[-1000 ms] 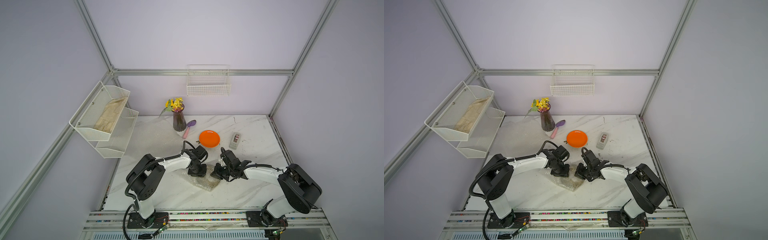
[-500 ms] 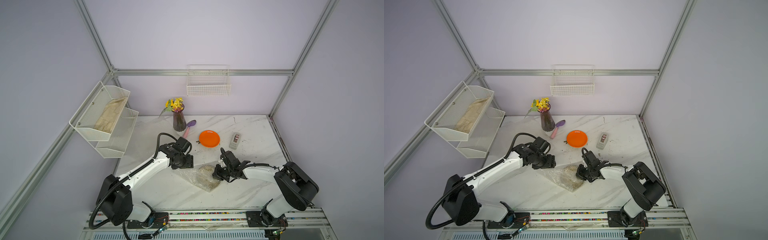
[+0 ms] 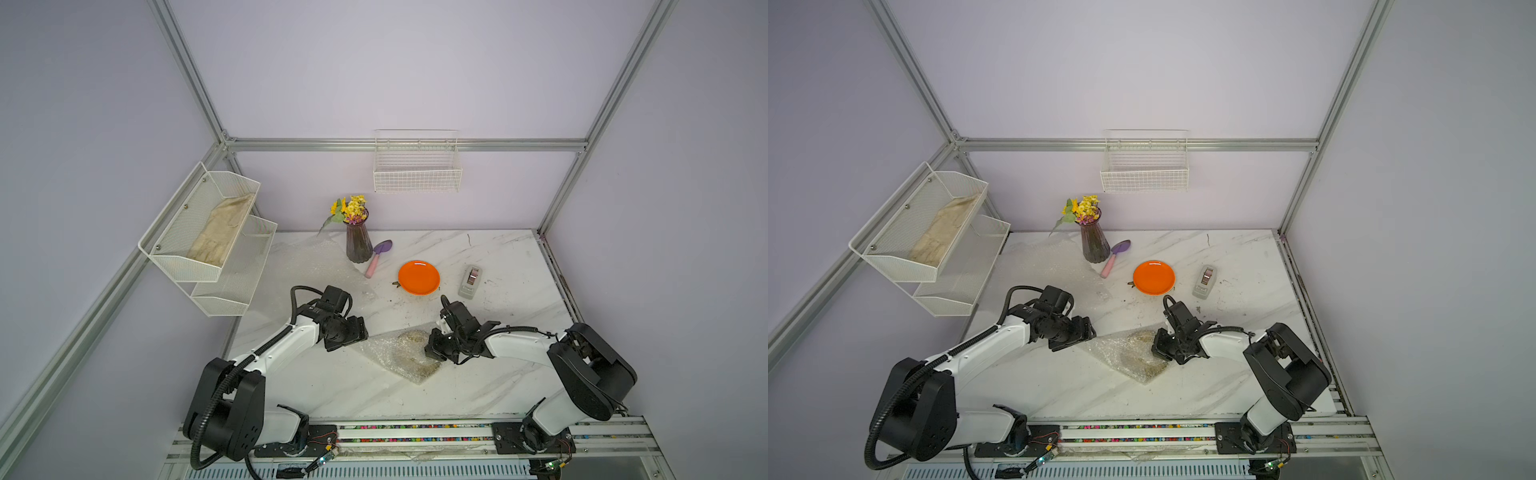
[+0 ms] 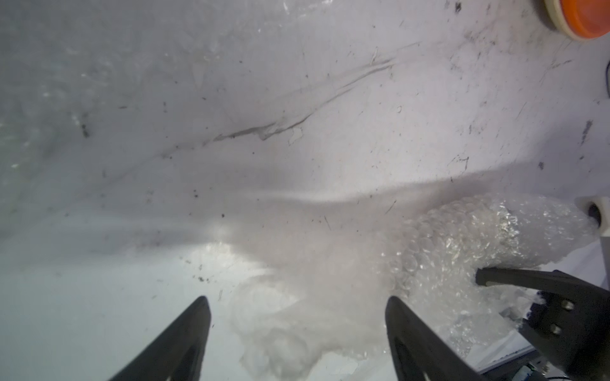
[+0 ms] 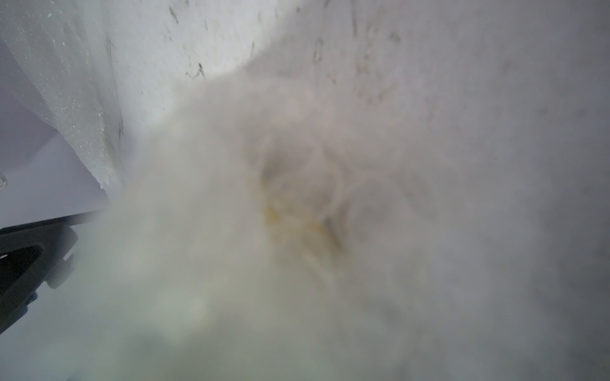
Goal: Wrap dinner plates in bubble wrap
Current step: Wrap the plate in the bubble wrap.
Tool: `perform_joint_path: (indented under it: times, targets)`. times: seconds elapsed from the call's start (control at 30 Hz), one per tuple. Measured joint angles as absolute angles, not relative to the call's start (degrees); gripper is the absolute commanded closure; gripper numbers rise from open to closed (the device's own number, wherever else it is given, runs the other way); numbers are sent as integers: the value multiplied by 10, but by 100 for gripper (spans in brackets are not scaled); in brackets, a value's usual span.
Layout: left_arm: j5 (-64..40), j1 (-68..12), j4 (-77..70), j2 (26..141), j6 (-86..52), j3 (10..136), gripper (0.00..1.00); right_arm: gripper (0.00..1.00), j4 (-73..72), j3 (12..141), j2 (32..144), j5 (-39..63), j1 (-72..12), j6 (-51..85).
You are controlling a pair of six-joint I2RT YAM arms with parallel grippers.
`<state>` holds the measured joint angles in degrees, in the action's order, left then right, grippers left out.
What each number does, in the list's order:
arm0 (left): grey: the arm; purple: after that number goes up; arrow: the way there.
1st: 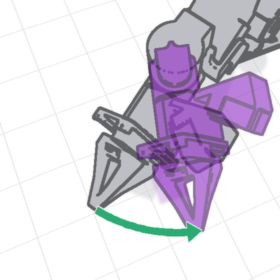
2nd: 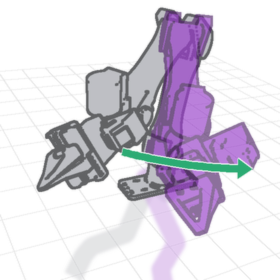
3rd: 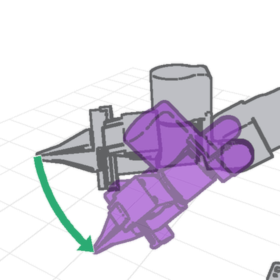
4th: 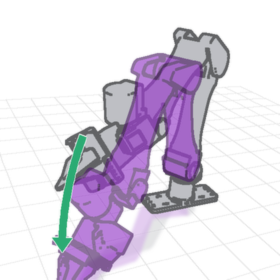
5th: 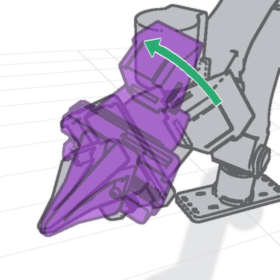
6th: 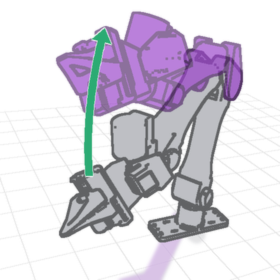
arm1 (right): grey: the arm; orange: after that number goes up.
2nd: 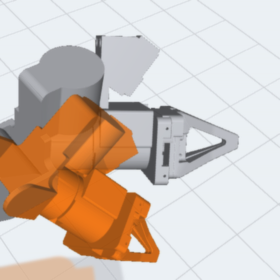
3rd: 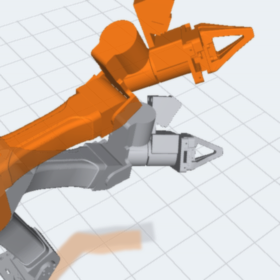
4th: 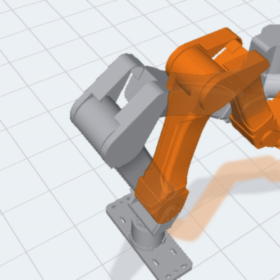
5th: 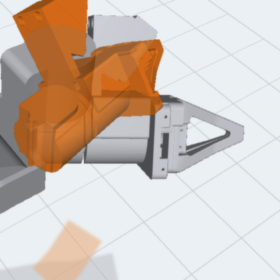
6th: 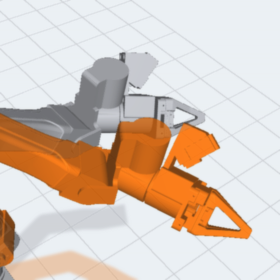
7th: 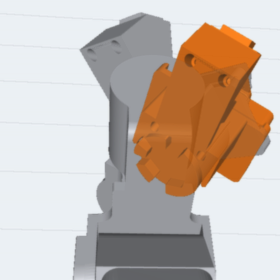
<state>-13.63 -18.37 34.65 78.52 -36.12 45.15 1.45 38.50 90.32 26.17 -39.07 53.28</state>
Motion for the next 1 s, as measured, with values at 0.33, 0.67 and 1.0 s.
perform_joint_path:
  times: [0.33, 0.67, 1.0]
  targets:
    - [-239, -150, 229, 806, -348, 425, 95, 100, -2, 376, 900, 264, -390, 547]
    - [-274, -150, 250, 891, -317, 477, 100, 100, -53, 374, 909, 224, -448, 611]
    - [-322, -252, 251, 925, -331, 611, 100, 100, -161, 368, 951, 220, -476, 669]
